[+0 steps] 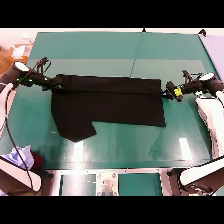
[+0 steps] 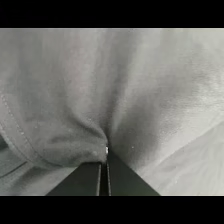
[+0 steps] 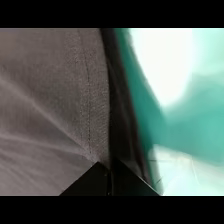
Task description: Fold the shirts.
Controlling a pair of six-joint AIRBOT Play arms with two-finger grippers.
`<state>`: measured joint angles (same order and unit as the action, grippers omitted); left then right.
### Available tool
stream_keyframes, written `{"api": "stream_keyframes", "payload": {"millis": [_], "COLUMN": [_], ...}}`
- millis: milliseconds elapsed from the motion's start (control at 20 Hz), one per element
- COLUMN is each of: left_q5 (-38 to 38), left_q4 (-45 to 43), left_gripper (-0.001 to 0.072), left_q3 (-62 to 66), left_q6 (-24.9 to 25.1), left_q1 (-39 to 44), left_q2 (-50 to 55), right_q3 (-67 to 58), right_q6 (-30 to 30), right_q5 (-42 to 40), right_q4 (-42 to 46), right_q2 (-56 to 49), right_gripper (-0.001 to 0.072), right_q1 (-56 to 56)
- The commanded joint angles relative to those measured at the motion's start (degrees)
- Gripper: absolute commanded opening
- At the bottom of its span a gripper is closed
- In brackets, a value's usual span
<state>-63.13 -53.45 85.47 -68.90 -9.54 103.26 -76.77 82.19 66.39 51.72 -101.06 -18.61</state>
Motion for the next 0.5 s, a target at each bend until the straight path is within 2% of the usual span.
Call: {"api": "stream_keyframes", "payload": {"millis": [0, 350, 400, 450], "left_q5": [0.13, 0.24, -1.99, -3.93], "left_q4": [-1.09, -1.18, -0.46, -0.04], "left_gripper": [0.003, 0.0031, 0.0216, 0.0496], "left_q3": [-0.07, -0.04, 0.33, 0.98], "left_q6": [-0.11, -0.33, -0.26, -1.11], "left_q1": [0.02, 0.02, 0.02, -0.09], "left_q2": [0.04, 0.02, 0.02, -0.07], "right_q3": [0.02, 0.02, -0.2, -0.96], "right_q6": [0.74, 0.7, 0.68, 0.44], "right_q5": [0.74, 0.83, 1.77, 3.23], "right_q4": [1.11, 1.27, 0.79, 0.9], "right_q2": [-0.04, -0.26, -0.24, -0.22], "right_gripper": [0.0013, 0.0016, 0.01, 0.0179], "right_q1": [-0.48, -0.44, -0.44, -0.44]}}
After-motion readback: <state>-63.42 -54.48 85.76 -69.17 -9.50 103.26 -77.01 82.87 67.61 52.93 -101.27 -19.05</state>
